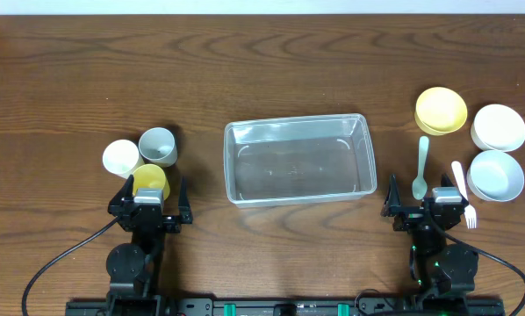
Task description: Pack container
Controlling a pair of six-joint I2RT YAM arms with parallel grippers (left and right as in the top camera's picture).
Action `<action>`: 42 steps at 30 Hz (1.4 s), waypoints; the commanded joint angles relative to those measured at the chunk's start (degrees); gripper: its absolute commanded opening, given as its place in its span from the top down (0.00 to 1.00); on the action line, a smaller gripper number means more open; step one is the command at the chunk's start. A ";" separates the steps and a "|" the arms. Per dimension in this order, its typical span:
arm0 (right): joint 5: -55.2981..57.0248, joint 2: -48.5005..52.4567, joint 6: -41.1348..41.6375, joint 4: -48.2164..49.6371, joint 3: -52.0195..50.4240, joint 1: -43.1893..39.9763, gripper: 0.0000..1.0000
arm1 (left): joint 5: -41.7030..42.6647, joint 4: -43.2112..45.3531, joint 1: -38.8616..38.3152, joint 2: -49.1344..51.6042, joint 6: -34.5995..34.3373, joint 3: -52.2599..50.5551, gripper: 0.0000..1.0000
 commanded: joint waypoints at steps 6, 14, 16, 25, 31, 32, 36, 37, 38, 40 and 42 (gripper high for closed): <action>-0.44 -0.37 -0.83 -0.20 -0.17 0.63 0.01 | -1.07 -2.47 0.24 -0.50 0.55 -0.72 0.02; -0.44 -0.37 -0.83 -0.22 -0.17 0.63 0.01 | -1.07 -2.47 0.24 -0.50 0.57 -0.72 0.02; -0.44 -0.37 -0.83 -0.20 -0.17 0.63 0.01 | -1.07 -2.47 0.24 -0.50 0.57 -0.72 0.02; -0.44 -0.37 -0.83 -0.20 -0.17 0.63 0.01 | -1.07 -2.47 0.24 -0.50 0.55 -0.72 0.02; -0.44 -0.37 -0.83 -0.20 -0.17 0.63 0.01 | -1.07 -2.47 0.24 -0.50 0.57 -0.72 0.02; -0.44 -0.37 -0.83 -0.20 -0.17 0.63 0.01 | -1.07 -2.47 0.24 -0.50 0.57 -0.72 0.02; -0.44 -0.37 -0.83 -0.22 -0.17 0.63 0.01 | -1.07 -2.47 0.24 -0.50 0.57 -0.72 0.02; -0.46 -0.37 -0.81 -0.22 -0.17 0.63 0.01 | -1.07 -2.47 0.24 -0.50 0.55 -0.72 0.02; -0.46 -0.37 -0.81 -0.22 -0.17 0.63 0.01 | -1.07 -2.47 0.24 -0.50 0.55 -0.72 0.02; -0.66 -0.37 -0.74 -0.24 -0.17 0.63 0.01 | -1.07 -2.47 0.24 -0.50 0.55 -0.72 0.02; -0.70 -0.37 0.13 -0.22 -0.17 0.63 0.01 | -1.07 -2.43 0.24 -0.50 0.55 -0.72 0.02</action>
